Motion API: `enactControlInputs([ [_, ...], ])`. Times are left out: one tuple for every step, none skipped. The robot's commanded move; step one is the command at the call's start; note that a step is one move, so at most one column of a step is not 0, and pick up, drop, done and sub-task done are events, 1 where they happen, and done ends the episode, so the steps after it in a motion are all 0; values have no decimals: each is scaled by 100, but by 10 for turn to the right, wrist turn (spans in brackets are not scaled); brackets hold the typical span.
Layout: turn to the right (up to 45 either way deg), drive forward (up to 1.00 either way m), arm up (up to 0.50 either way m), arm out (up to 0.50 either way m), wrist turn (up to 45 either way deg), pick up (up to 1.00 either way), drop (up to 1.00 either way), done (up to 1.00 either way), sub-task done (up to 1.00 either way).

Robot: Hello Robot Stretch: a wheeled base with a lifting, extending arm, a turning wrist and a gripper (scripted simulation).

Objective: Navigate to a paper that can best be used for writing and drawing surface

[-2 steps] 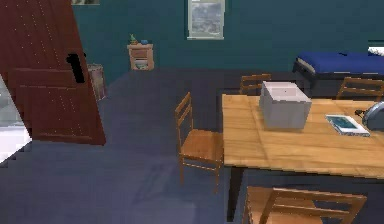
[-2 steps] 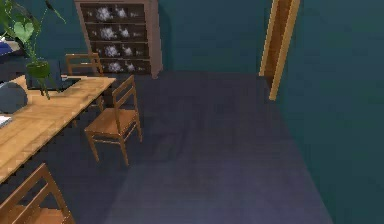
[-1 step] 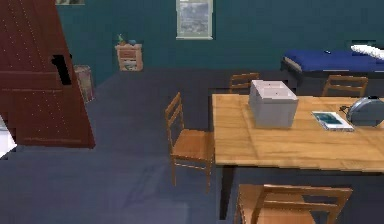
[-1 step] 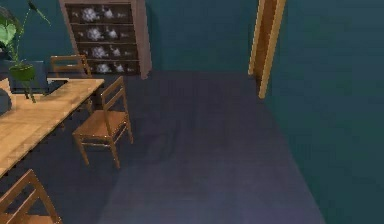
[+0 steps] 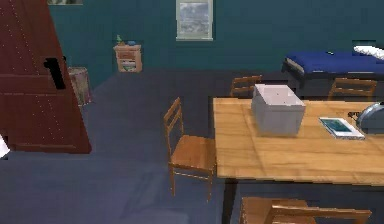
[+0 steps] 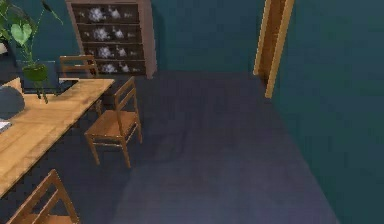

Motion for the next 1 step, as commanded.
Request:
enactControlInputs([
  [-450,0,0,0,0,0,0,0,0],
])
